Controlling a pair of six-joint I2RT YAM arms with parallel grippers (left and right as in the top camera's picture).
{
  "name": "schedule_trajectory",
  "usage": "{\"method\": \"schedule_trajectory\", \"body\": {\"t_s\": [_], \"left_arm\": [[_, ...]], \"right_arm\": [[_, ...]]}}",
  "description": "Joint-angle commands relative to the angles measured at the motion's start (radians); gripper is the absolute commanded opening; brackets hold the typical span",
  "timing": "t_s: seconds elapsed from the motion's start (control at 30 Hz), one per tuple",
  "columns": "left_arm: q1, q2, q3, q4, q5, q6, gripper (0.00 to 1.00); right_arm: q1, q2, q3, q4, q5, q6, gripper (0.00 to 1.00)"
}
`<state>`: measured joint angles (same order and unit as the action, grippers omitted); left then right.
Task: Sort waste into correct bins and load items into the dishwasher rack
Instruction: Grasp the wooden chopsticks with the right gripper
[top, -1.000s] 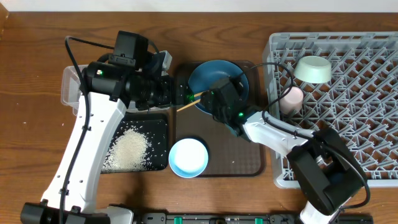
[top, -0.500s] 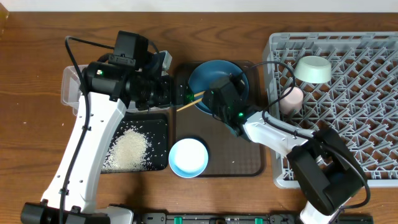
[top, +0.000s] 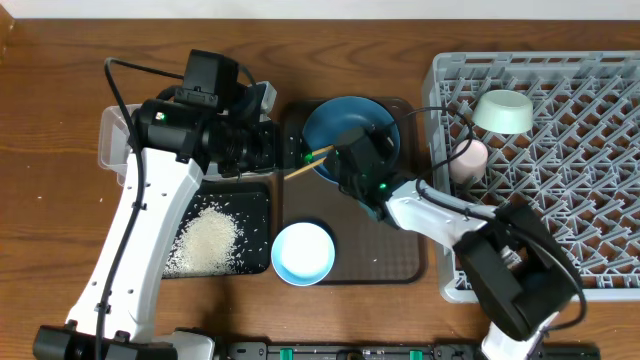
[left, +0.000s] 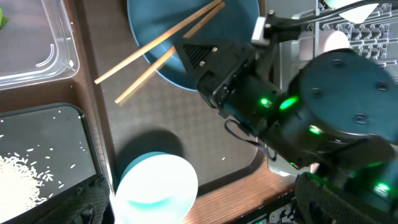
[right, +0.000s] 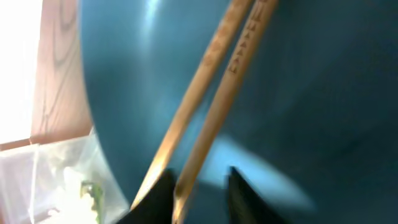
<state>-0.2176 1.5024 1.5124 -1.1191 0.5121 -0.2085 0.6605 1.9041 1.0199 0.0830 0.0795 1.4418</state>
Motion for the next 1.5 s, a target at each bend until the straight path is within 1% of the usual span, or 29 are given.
{"method": "schedule_trajectory", "body": {"t_s": [0.0, 0.1, 0.23, 0.37, 0.47, 0.57, 0.77, 0.8, 0.9, 1.0, 1.13, 1.17, 1.33, 1.47], "left_arm": [[0.003, 0.001, -0.005, -0.002, -0.009, 0.009, 0.98], [0.003, 0.001, -0.005, -0.002, -0.009, 0.009, 0.98], [0.003, 0.001, -0.005, -0.002, -0.009, 0.009, 0.98], [0.003, 0.001, -0.005, -0.002, -0.009, 0.009, 0.98], [0.003, 0.001, -0.005, -0.002, -0.009, 0.009, 0.98], [0.003, 0.001, -0.005, -0.002, -0.009, 0.009, 0.98], [0.003, 0.001, -0.005, -0.002, -0.009, 0.009, 0.98], [0.003, 0.001, -0.005, -0.002, -0.009, 0.009, 0.98], [0.003, 0.001, -0.005, -0.002, -0.009, 0.009, 0.98], [0.003, 0.001, -0.005, -0.002, -0.009, 0.009, 0.98], [0.003, 0.001, -0.005, -0.002, -0.009, 0.009, 0.98], [0.003, 0.001, -0.005, -0.002, -0.009, 0.009, 0.98], [0.003, 0.001, -0.005, -0.002, -0.009, 0.009, 0.98], [0.003, 0.001, -0.005, -0.002, -0.009, 0.009, 0.98]], "right_arm": [[0.008, 0.025, -0.002, 0.012, 0.029, -0.011, 0.17], [0.008, 0.024, -0.002, 0.042, 0.029, -0.082, 0.14], [0.008, 0.016, -0.002, 0.057, 0.028, -0.117, 0.15], [0.008, -0.023, -0.002, 0.055, 0.028, -0.218, 0.14], [0.008, -0.067, -0.002, 0.042, 0.029, -0.301, 0.10], [0.005, -0.127, -0.002, -0.011, 0.029, -0.374, 0.01], [-0.023, -0.274, -0.002, -0.183, 0.029, -0.558, 0.01], [-0.028, -0.292, -0.002, -0.209, 0.029, -0.570, 0.01], [-0.038, -0.334, -0.002, -0.264, 0.018, -0.562, 0.01], [-0.039, -0.341, -0.002, -0.266, 0.001, -0.501, 0.14], [-0.035, -0.307, -0.002, -0.284, -0.002, -0.335, 0.32], [-0.034, -0.293, -0.002, -0.284, -0.002, -0.317, 0.33], [-0.031, -0.187, -0.002, -0.281, -0.002, -0.259, 0.33], [-0.031, -0.100, -0.002, -0.224, -0.002, -0.219, 0.31]]}}
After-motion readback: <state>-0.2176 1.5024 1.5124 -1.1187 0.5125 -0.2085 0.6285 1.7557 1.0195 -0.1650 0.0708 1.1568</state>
